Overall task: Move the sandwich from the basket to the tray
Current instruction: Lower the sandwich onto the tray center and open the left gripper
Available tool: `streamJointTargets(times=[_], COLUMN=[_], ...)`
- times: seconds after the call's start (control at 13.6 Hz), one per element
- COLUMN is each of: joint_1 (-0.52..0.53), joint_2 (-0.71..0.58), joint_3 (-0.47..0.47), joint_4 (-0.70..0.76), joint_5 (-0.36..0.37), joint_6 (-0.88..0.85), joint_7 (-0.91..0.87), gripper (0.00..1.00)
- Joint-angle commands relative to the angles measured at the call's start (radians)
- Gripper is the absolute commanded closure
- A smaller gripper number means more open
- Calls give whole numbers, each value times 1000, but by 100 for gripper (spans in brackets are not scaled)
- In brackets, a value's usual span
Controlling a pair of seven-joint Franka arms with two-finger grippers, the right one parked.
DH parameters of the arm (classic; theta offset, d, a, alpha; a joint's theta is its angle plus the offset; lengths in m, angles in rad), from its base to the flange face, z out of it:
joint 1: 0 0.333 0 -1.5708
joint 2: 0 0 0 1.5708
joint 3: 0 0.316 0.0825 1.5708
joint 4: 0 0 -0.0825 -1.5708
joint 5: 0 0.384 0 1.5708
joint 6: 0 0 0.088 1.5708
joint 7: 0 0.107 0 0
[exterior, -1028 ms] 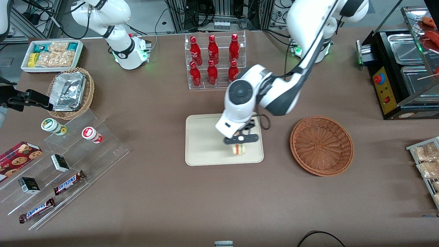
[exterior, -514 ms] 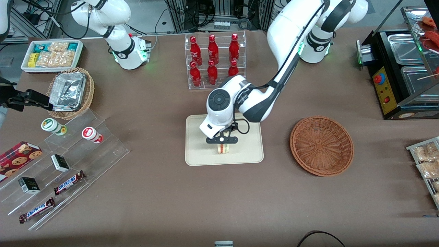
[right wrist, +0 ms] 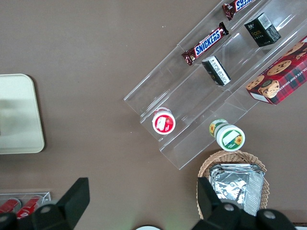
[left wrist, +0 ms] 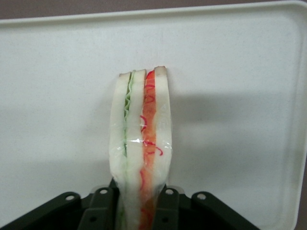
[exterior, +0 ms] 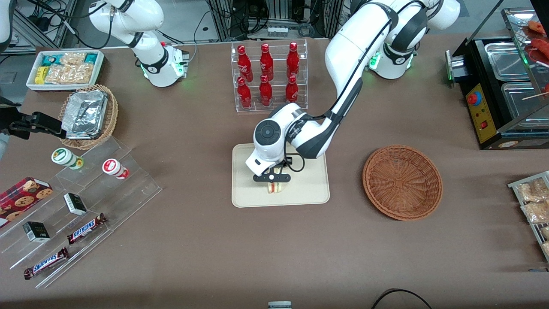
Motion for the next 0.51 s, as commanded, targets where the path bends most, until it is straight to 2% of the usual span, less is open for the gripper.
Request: streamJointTargets(times=[0.0,0.29,0.44], joint_1=[-6,3,50], joint_2=[-21,-161,-254], joint_3=[14,21,24], joint_4=[28,28,23], joint_5=[8,3,-4], joint_6=[-23,-141,-211], joint_7=[-8,-11,-12], gripper=[0,0,0])
